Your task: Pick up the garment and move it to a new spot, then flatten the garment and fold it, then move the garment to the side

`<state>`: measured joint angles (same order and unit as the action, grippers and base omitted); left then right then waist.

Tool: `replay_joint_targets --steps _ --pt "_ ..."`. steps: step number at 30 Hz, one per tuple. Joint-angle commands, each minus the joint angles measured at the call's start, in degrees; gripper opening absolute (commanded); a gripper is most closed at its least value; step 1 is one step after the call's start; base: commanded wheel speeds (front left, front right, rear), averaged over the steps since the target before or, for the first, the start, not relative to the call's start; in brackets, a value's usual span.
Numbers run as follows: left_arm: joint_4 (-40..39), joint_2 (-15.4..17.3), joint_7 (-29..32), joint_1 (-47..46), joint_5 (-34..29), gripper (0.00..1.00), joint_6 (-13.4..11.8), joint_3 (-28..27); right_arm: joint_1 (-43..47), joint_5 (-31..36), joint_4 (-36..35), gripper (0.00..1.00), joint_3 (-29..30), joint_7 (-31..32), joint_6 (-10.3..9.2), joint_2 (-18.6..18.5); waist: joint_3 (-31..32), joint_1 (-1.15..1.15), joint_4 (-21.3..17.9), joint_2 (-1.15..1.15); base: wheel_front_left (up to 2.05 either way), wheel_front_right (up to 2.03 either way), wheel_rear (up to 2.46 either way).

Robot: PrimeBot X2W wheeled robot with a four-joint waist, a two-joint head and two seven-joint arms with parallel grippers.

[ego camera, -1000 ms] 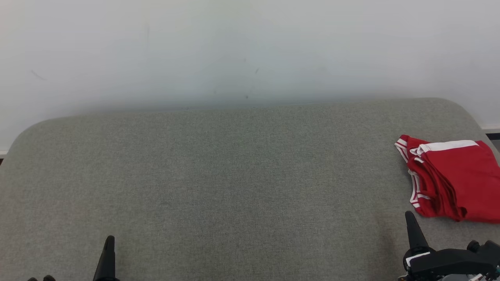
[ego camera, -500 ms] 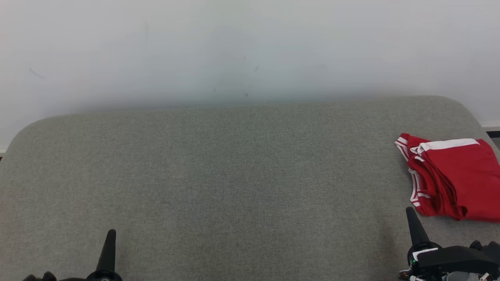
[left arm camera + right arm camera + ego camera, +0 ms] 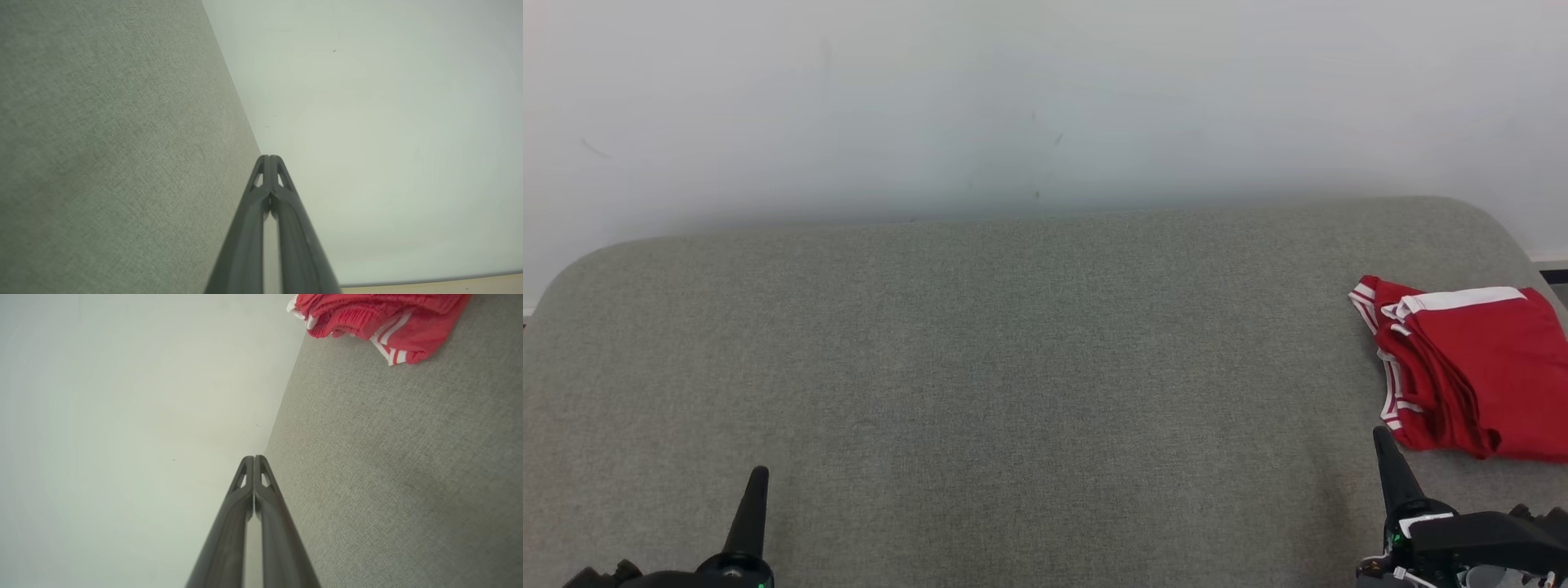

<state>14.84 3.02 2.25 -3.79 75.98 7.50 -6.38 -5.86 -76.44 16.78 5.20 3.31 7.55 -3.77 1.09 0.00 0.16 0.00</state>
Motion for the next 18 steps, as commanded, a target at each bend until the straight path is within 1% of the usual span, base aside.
replay_joint_targets --steps 1,18 --pt "-0.6 0.1 0.5 -1.2 1.9 0.00 0.0 -0.2 -0.8 -1.8 -0.7 0.00 0.3 0.3 -0.08 0.2 -0.1 0.00 0.0 0.00 0.00 0.00 0.00" --pt "-0.6 -0.1 2.4 -2.1 8.9 0.00 0.0 -0.3 -0.9 -8.7 -1.7 0.00 0.9 1.8 -0.10 0.6 -0.5 0.00 -0.1 0.00 0.00 0.00 0.00"
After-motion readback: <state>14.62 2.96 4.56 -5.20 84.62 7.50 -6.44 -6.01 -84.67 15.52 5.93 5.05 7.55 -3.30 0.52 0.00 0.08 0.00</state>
